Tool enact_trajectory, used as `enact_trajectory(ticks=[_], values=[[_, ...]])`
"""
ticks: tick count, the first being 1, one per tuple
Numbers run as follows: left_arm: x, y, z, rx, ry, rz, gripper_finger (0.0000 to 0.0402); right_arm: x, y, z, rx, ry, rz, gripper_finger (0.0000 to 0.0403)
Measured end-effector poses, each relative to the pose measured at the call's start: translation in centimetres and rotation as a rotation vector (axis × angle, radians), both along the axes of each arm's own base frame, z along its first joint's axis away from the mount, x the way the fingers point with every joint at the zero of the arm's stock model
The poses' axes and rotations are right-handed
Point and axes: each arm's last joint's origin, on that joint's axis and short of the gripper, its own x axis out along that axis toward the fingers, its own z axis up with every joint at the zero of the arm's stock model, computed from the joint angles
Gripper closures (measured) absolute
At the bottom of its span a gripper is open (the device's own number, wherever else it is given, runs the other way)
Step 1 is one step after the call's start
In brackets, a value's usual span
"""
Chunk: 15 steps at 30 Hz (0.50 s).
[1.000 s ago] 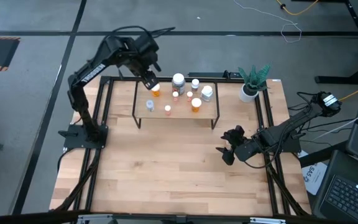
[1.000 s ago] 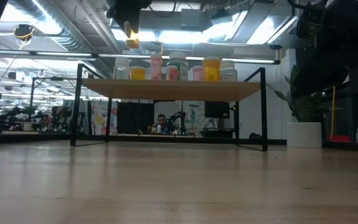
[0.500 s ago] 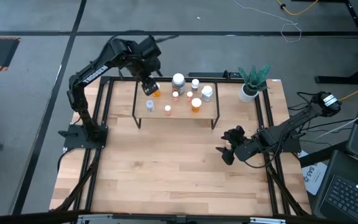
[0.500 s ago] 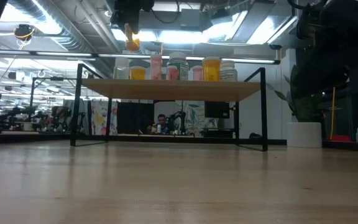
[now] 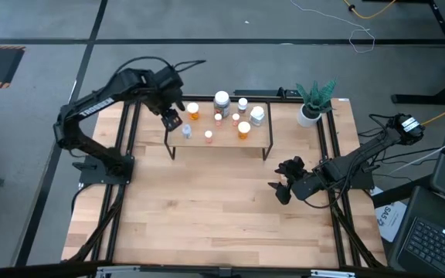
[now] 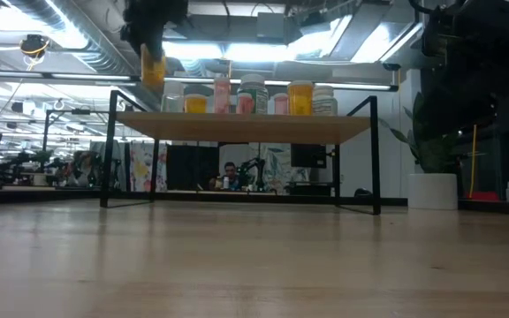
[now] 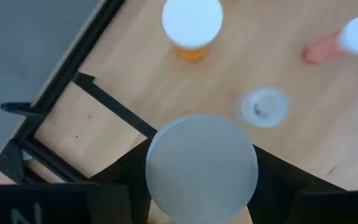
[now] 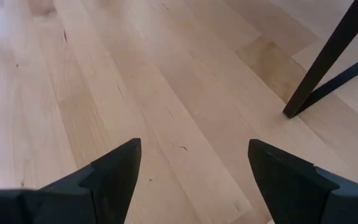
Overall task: Pick and place medicine bottles onto shelf by color
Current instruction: Put the orange pill bottle on the shelf
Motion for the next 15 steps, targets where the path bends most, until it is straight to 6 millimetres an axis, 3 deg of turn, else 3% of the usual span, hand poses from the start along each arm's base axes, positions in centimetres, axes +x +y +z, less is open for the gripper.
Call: enact_trajectory(ticks=[5,15], values=[[0.9,1.1,-3.0,0.008,0.028,-0.032,0.0216,0.0,0.0,0.0,-0.001,0.0,0.001,0.0105],[1.4,2.9,-5.5,-0.058,0.055,-0.016,0.0216,0.0,0.0,0.0,-0.018,0.006,0.017,0.0105]])
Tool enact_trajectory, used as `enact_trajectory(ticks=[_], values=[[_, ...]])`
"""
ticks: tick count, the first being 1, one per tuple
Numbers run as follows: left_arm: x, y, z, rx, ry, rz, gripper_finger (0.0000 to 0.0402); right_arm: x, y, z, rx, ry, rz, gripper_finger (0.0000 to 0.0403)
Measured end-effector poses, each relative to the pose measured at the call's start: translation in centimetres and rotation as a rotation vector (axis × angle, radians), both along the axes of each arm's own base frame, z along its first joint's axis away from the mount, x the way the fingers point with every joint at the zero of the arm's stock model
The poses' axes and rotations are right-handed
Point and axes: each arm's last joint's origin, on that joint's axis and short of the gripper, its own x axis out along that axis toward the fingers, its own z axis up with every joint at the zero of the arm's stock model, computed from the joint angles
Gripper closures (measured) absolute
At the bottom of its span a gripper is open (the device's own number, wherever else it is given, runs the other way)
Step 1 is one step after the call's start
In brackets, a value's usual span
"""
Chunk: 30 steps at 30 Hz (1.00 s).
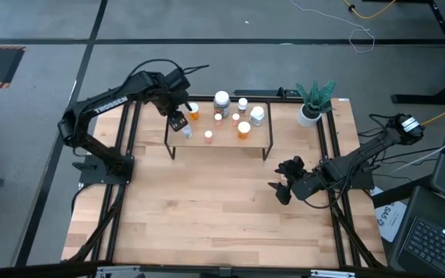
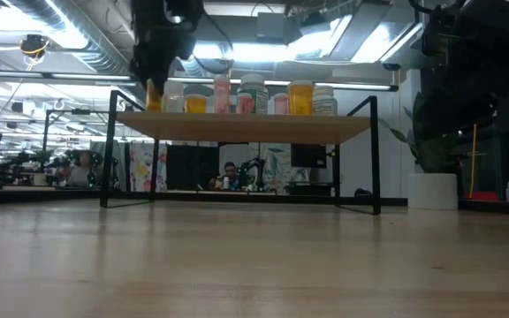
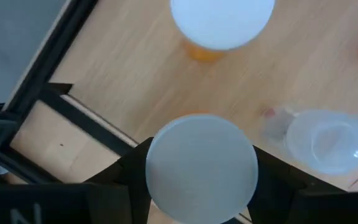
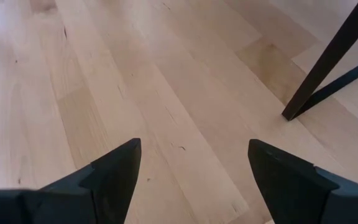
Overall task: Pick and place medicine bottles onto shelf by color
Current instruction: Put the orange pill bottle on the shelf, then return to Home Position
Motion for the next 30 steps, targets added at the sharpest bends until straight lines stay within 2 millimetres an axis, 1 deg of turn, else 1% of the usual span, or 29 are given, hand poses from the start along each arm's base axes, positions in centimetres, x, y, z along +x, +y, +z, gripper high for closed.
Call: enact_trajectory(ticks=[4,11,18,23,26,30], values=[[0.7,0.4,-0.9,-0.018,0.027,-0.001,0.0216,0.0,0.0,0.0,0.0,0.0,0.0,0.0105],[1.2,0.7,-1.3,-0.003,0.029,0.002,0.0208,0.0,0.0,0.0,-0.002,0.001,0.002,0.0105],[1.4,0.5,-1.3,-0.012,0.017,0.042,0.0164,0.0,0.0,0.0,-0.002,0.001,0.003,0.0105],[1.5,0.7,-1.2,0.018,0.013,0.044,0.0133,0.0,0.0,0.0,-0.002,0.001,0.003,0.0105],[1.7,0.8,-1.1,0.038,-0.011,0.027,0.0123,0.0,0.0,0.0,-0.002,0.001,0.003,0.0105],[2.0,1.0,-0.8,0.067,-0.036,0.0,0.0121,0.0,0.0,0.0,-0.002,0.001,0.003,0.0105]])
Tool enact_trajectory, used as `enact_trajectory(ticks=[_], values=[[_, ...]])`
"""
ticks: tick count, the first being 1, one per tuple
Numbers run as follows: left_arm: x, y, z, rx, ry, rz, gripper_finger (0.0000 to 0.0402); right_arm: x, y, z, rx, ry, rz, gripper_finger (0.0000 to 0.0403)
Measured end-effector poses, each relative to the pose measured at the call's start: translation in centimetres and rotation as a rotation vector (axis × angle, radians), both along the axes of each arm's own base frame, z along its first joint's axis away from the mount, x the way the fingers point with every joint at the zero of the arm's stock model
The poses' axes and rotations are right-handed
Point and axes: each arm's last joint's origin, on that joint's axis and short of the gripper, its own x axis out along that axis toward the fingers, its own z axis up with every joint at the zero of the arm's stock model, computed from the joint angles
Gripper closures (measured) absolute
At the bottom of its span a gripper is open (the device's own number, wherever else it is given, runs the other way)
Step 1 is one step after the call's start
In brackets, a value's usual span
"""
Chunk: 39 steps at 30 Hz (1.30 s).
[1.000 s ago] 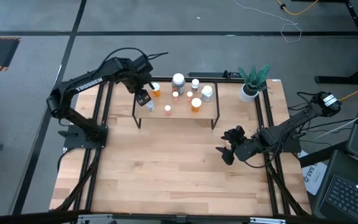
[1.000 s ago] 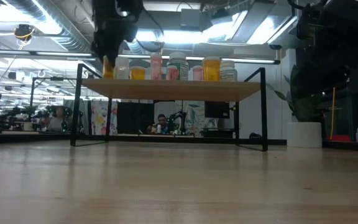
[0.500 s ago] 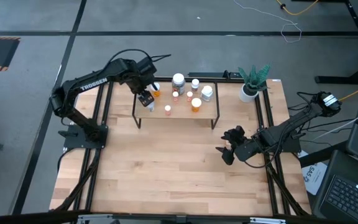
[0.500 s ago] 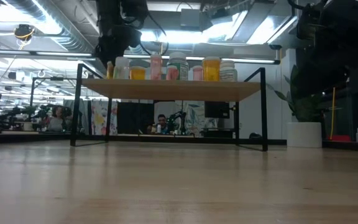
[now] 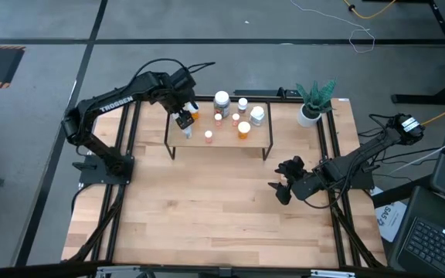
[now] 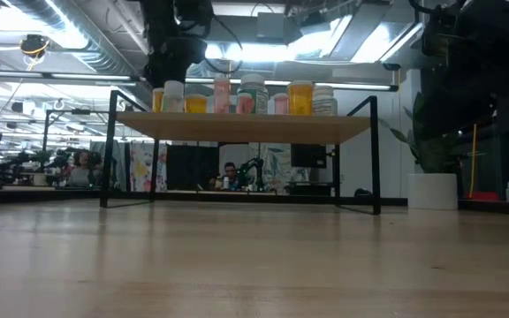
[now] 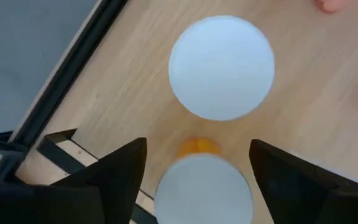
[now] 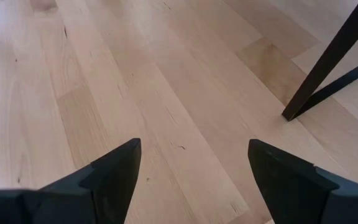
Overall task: Pick and place medicine bottles onto shelf by color
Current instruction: Return to Home Position
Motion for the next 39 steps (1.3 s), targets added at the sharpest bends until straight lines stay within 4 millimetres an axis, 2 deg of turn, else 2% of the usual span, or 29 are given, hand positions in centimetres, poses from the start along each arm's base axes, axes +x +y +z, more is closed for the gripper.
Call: enact_trajectory(ticks=[5,9,14,19,22,26,31,36,39], values=[[0.0,-0.1,2.3,0.038,-0.035,-0.031,0.0121,0.0,0.0,0.0,0.0,0.0,0.0,0.0105],[0.1,-0.6,5.9,0.1,-0.132,-0.046,0.0121,0.0,0.0,0.0,0.001,0.0,0.0,0.0105],[-1.0,-2.5,10.3,0.089,-0.206,-0.011,0.012,0.0,0.0,0.0,0.001,0.001,0.002,0.0105],[-3.4,-5.2,11.8,-0.024,-0.18,0.09,0.012,0.0,0.0,0.0,-0.001,0.002,0.002,0.0105],[-5.0,-7.2,11.5,-0.032,-0.088,0.067,0.012,0.0,0.0,0.0,-0.002,0.001,0.003,0.0105],[-7.1,-10.1,11.1,0.011,-0.169,0.005,0.012,0.0,0.0,0.0,0.0,0.001,0.002,0.0105],[-11.3,-13.0,9.9,0.052,-0.421,-0.056,0.012,0.0,0.1,0.0,0.015,0.001,0.011,0.0105],[-13.0,-14.5,6.0,0.104,-0.705,-0.192,0.012,0.0,0.1,0.0,0.015,0.002,0.013,0.0105],[-13.5,-15.0,2.6,0.138,-0.821,-0.269,0.012,0.0,0.1,0.0,0.014,0.005,0.013,0.0105]])
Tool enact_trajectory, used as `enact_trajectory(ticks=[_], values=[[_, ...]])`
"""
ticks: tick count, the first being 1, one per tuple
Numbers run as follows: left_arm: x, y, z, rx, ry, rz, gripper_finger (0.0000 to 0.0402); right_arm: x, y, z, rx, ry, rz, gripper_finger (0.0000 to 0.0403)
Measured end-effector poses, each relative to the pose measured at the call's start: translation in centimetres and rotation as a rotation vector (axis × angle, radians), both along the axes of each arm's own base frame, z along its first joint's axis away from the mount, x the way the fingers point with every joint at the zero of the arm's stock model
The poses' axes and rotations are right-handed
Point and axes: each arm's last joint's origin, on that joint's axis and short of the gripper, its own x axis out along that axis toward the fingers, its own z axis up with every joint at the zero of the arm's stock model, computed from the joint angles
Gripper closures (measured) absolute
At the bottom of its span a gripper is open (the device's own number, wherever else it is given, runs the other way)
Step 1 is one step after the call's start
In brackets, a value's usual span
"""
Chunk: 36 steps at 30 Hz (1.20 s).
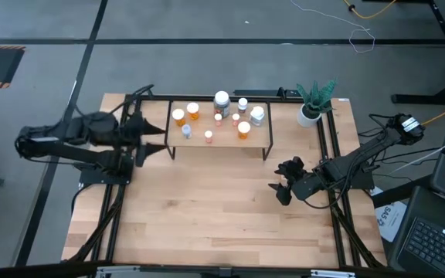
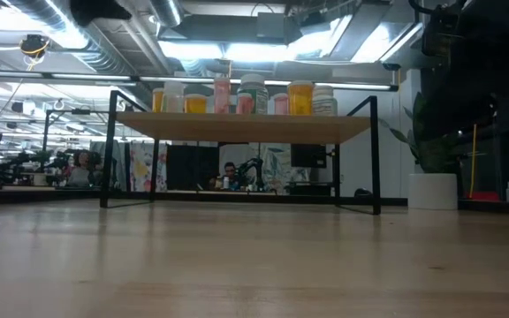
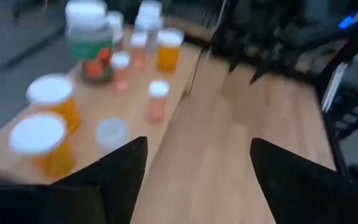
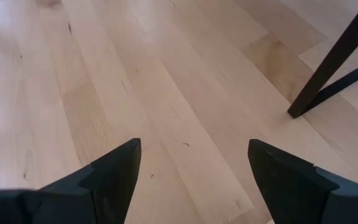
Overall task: Pick and place medicine bottles onto shelf by color
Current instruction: Return to Home Position
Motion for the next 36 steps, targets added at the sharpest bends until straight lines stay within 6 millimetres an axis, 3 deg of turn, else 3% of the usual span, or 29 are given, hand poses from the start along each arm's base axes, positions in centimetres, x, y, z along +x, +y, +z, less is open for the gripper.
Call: enact_trajectory(ticks=[7,16,22,36], values=[[0.4,-0.3,-7.2,0.091,-0.178,-0.059,0.012,0.0,0.0,0.0,-0.005,0.001,0.004,0.0105],[0.9,-0.8,-13.8,0.141,-0.368,-0.235,0.012,0.0,0.0,0.0,-0.024,0.001,0.011,0.0105],[0.5,-0.8,-15.9,0.123,-0.381,-0.235,0.0121,0.0,0.0,0.0,-0.024,0.001,0.011,0.0105],[-0.3,-1.3,-18.4,0.085,-0.373,-0.252,0.0121,0.0,0.0,0.0,-0.021,-0.001,0.008,0.0105]])
